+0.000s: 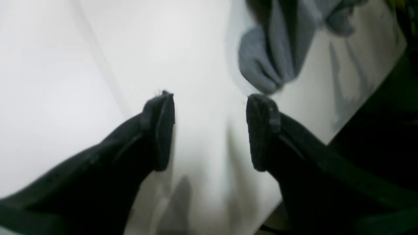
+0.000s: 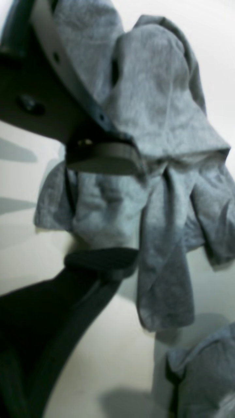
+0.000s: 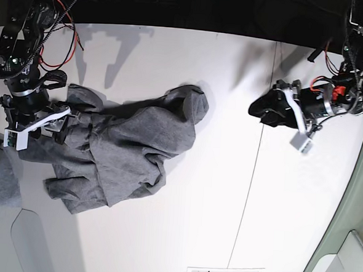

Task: Layout the t-shirt on the table in an organized manner, then fold the t-shirt properly
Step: 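Grasp the shirt with the left gripper and stretch it between grippers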

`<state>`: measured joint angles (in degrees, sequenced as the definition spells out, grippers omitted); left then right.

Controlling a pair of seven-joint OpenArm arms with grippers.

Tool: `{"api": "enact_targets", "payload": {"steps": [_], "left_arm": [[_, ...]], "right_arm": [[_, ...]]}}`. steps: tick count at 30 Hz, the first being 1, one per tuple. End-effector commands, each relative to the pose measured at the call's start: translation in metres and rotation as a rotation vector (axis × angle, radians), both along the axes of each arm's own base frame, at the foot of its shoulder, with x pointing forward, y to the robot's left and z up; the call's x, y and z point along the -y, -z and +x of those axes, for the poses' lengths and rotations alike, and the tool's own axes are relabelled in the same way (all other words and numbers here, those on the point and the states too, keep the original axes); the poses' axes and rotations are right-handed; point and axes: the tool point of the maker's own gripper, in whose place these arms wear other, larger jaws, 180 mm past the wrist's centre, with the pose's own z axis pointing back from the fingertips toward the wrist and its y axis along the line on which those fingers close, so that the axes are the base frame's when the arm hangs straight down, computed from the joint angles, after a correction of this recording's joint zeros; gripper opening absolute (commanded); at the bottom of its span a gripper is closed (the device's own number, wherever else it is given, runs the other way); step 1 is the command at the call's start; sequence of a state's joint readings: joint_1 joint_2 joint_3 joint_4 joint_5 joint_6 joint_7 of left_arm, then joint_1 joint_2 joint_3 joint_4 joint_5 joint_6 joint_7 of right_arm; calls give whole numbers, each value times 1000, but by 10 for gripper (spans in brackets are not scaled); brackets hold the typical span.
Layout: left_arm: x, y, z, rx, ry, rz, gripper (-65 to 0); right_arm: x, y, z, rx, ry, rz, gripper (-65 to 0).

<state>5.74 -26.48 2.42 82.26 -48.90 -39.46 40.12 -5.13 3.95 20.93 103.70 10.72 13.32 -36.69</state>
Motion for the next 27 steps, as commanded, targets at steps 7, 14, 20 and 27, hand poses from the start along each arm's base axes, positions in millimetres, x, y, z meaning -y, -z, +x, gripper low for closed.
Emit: {"api": "enact_targets", "payload": {"steps": [7, 14, 20, 27], "left_arm": [[49, -11, 23, 103, 75, -6, -272], [87, -17, 28, 133, 72, -75, -272], [95, 1, 23, 116, 80, -53, -272], [117, 25, 7, 130, 166, -7, -467]], "right_arm": [[6, 53, -26, -125, 19, 46, -301], [3, 87, -22, -134, 38, 108, -301], [0, 93, 3, -139, 45, 143, -302], [-14, 110, 15, -182, 9, 193, -444]]}}
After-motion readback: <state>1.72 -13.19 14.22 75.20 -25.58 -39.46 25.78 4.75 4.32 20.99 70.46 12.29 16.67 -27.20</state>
